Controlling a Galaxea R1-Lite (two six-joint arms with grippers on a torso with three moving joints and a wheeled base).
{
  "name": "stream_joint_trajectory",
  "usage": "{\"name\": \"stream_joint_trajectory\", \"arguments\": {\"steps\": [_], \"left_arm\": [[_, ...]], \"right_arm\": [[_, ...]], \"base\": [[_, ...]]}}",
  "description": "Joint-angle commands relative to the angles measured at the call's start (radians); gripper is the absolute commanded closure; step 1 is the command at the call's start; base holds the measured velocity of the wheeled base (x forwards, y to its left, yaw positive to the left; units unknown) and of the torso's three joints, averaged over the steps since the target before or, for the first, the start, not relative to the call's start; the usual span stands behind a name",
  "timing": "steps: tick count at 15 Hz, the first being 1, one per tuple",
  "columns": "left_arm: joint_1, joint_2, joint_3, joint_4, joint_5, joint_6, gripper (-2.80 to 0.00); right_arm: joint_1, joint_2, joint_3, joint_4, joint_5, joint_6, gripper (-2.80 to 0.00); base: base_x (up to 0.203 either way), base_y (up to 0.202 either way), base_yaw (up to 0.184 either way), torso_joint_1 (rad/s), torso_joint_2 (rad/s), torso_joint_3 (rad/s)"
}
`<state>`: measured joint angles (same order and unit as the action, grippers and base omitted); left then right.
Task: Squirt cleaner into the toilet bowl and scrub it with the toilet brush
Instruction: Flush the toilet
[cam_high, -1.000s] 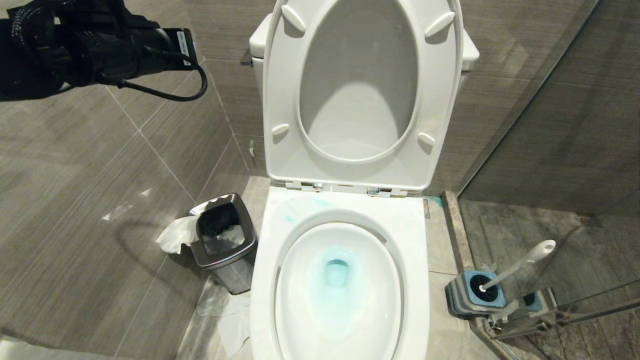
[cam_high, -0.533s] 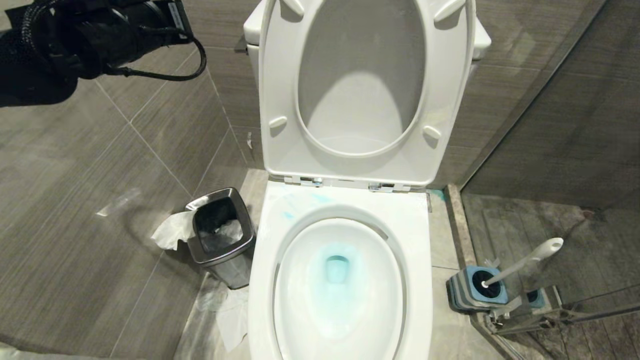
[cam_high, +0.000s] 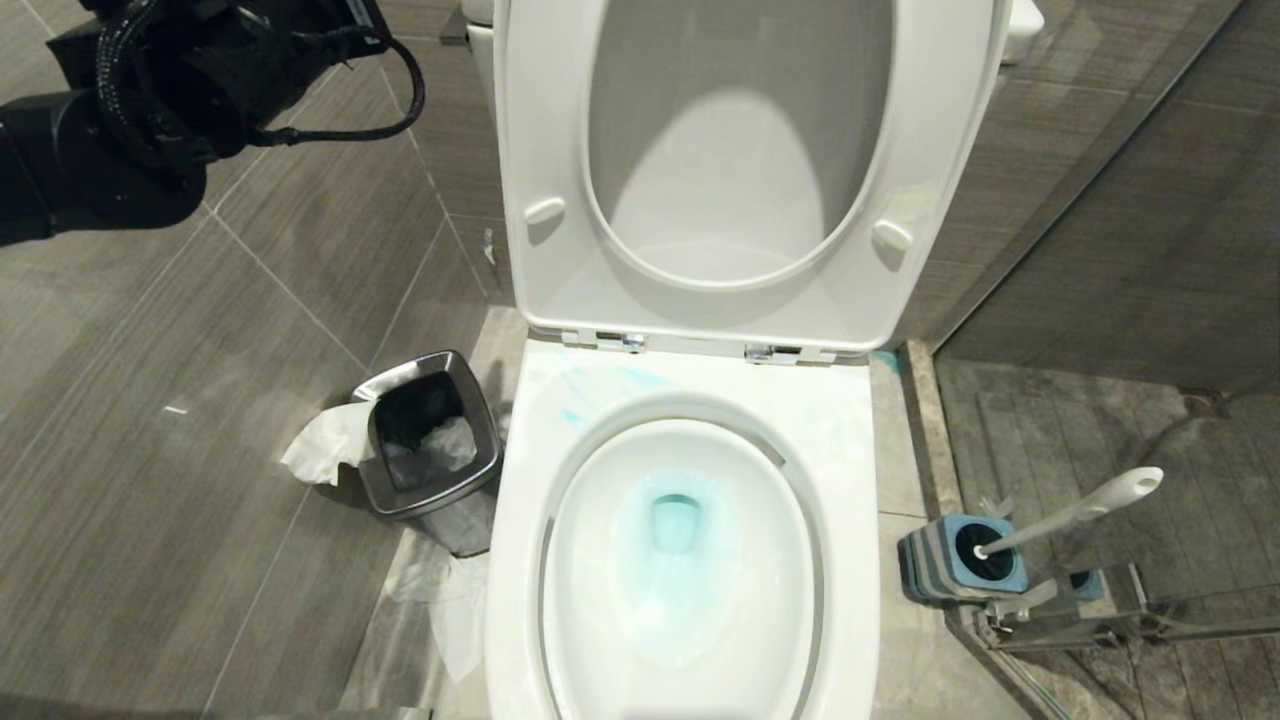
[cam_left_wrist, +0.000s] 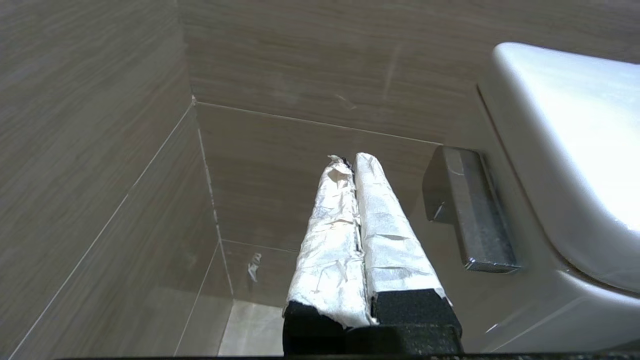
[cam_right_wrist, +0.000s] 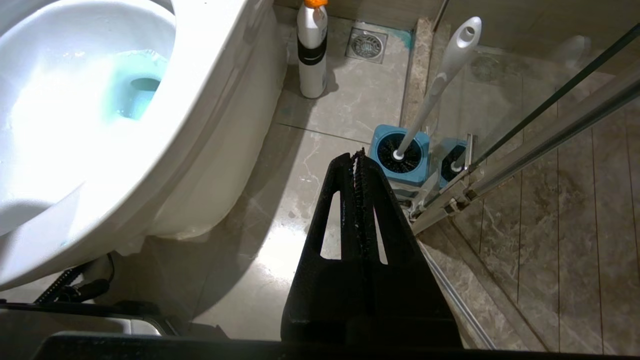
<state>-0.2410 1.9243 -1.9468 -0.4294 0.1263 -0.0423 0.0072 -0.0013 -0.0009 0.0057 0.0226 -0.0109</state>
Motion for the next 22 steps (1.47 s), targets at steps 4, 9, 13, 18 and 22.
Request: {"name": "stream_joint_trajectory", "arguments": {"steps": [4, 9, 13, 18, 22], "left_arm": [[-0.02, -0.05, 0.013, -0.013, -0.006, -0.018, 0.0], [-0.049, -0.097, 0.078, 0.04, -0.011, -0.016, 0.0], [-0.086, -0.094, 0.097, 0.037, -0.01, -0.016, 0.0], [-0.104, -0.083, 0.097, 0.003, -0.008, -0.01, 0.0], [-0.104, -0.066, 0.096, 0.002, -0.007, -0.008, 0.0]], "right_arm": [[0.0, 0.001, 0.0, 0.0, 0.0, 0.0, 0.0], [0.0, 0.001, -0.001, 0.0, 0.0, 0.0, 0.0], [0.0, 0.001, 0.001, 0.0, 0.0, 0.0, 0.0], [0.0, 0.001, 0.0, 0.0, 0.0, 0.0, 0.0], [0.0, 0.001, 0.001, 0.0, 0.0, 0.0, 0.0]], "base": [[0.0, 0.0, 0.0, 0.0, 0.0, 0.0], [0.0, 0.0, 0.0, 0.0, 0.0, 0.0], [0.0, 0.0, 0.0, 0.0, 0.0, 0.0], [0.0, 0.0, 0.0, 0.0, 0.0, 0.0], [0.0, 0.0, 0.0, 0.0, 0.0, 0.0]]}}
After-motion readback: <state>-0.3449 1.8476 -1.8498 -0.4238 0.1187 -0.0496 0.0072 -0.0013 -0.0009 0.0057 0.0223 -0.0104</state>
